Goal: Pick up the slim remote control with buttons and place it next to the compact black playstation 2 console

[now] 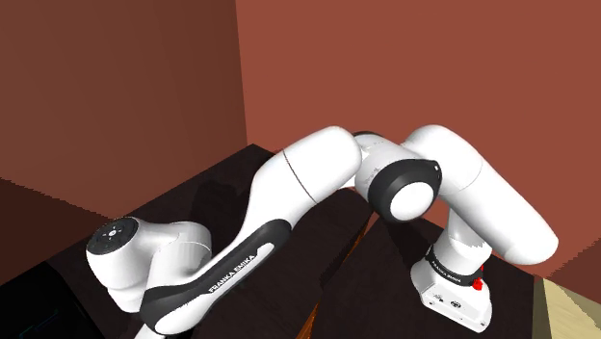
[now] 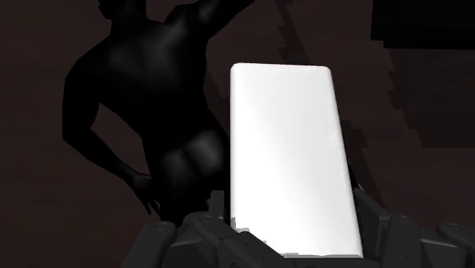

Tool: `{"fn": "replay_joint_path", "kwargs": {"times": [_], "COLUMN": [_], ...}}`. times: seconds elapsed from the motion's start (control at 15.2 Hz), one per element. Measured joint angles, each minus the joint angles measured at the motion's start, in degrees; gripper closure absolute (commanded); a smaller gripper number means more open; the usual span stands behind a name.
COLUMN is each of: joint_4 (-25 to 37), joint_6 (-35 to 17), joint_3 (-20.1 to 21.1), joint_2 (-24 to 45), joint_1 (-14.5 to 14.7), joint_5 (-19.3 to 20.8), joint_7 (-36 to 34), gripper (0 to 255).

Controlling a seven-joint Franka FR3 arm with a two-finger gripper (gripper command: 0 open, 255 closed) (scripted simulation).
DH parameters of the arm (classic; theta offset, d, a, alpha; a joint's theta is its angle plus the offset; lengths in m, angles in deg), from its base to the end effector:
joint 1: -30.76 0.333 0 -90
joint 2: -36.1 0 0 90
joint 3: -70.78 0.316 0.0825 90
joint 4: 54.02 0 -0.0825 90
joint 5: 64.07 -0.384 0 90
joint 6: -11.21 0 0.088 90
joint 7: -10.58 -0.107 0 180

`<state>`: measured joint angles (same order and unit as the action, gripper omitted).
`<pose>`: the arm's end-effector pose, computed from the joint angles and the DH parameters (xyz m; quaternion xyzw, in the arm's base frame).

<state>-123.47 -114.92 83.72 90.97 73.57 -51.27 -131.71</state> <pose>0.4747 0.5976 0.2056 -0.7376 0.6747 0.0033 0.0273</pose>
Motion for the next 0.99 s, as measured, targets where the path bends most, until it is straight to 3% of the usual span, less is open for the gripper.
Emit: {"fn": "replay_joint_path", "kwargs": {"times": [0.13,0.53,0.59,0.86,0.99], "joint_4": [3.0,1.9,3.3,11.3,9.7], "joint_6": [1.0,-0.6,0.0,5.4,4.2], "joint_3": [-0.4,-0.6,-0.7,-0.7,-0.7], "joint_2": [1.7,1.3,2.2,6.3,5.5], "joint_1": [0.9,0.9,0.9,1.6,1.4], "joint_5": [0.2,-0.2,-0.3,-0.6,-0.7], "joint_7": [-0.3,-0.1,0.3,1.6,1.4], "gripper": [255,255,0,0,0]}}
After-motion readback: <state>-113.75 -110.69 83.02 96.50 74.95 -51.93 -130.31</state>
